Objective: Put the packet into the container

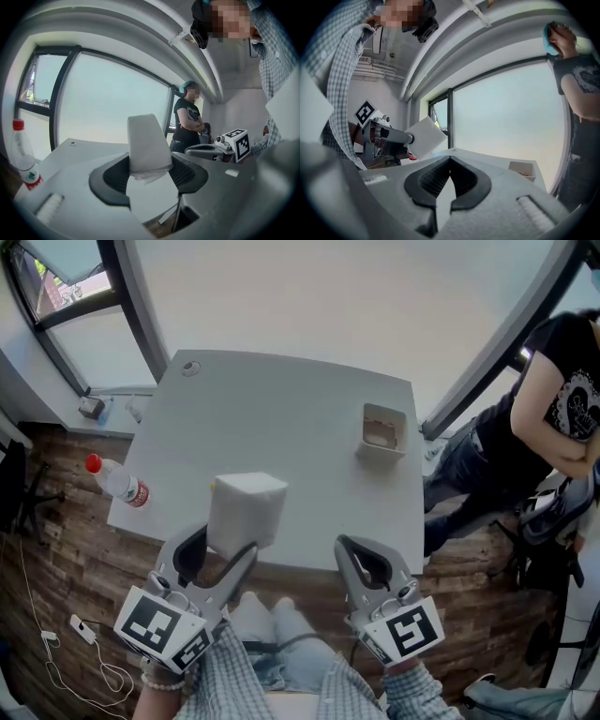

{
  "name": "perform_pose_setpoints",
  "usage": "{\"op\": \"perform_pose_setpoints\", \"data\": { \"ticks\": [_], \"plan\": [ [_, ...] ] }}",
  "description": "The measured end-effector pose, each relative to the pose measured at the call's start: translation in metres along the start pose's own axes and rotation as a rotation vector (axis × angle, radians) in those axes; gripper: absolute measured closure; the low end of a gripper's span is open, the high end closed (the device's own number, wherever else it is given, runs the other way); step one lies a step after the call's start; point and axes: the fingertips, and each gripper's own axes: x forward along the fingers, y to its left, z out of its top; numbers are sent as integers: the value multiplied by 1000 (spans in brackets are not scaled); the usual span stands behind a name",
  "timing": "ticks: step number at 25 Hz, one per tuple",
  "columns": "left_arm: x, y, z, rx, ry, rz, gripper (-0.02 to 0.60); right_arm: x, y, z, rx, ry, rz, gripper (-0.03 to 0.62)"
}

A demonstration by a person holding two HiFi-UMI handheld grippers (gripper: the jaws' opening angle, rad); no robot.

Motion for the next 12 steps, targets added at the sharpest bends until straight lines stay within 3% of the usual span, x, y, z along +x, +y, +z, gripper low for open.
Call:
{"op": "perform_pose_setpoints", "data": {
  "ticks": [12],
  "plan": [
    [41,5,10,19,21,-87,328,6,-30,-2,12,18,-86,595]
  ]
}}
